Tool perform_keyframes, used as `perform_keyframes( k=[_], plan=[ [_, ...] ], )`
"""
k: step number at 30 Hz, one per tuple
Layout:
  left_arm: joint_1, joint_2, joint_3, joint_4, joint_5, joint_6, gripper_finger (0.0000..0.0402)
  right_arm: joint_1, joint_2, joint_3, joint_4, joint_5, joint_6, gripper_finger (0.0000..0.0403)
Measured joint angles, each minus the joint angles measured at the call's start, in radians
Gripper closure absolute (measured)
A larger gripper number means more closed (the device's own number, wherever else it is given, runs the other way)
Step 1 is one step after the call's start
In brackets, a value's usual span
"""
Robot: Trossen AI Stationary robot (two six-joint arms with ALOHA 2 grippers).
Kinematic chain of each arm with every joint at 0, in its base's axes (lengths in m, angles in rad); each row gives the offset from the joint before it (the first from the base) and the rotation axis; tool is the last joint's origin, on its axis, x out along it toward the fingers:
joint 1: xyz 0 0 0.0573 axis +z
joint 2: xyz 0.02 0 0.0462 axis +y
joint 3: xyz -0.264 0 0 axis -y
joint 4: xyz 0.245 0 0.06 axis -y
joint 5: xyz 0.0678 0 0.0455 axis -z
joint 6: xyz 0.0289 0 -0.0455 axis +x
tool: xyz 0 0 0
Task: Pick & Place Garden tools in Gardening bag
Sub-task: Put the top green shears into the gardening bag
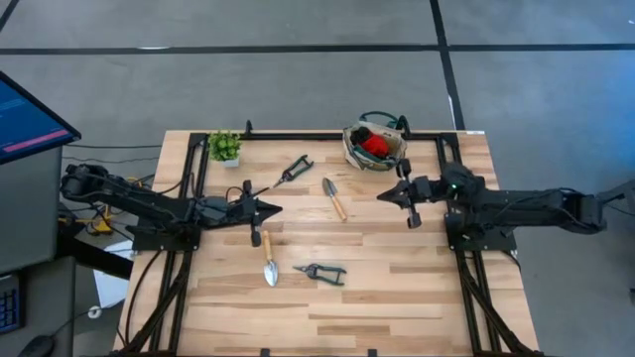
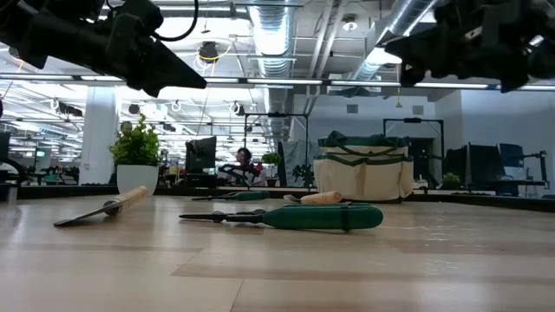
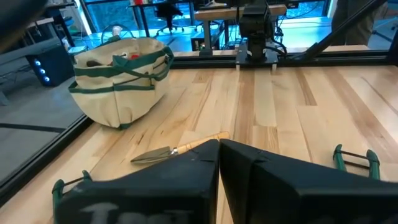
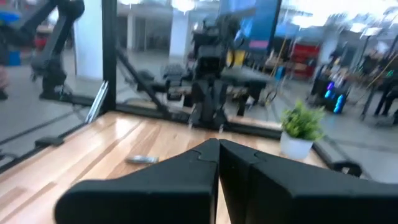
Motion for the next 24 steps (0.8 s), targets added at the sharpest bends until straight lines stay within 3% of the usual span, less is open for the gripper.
perform_keyframes(
  k=[3, 12, 24],
  plan=[
    [0.0, 0.0, 0.0, 0.0, 0.0, -0.007, 0.0399, -0.012, -0.021, -0.05, 0.119, 0.002, 0.03, 0.0403],
    [0.02, 0.002, 0.0, 0.003, -0.013, -0.084, 0.0399, -0.016, -0.023, -0.056, 0.169, 0.055, 0.009, 0.0403],
    [0.11, 0.002, 0.0, 0.011, -0.013, -0.072, 0.0398, 0.006, -0.022, -0.056, 0.08, 0.055, 0.091, 0.0403]
  ],
)
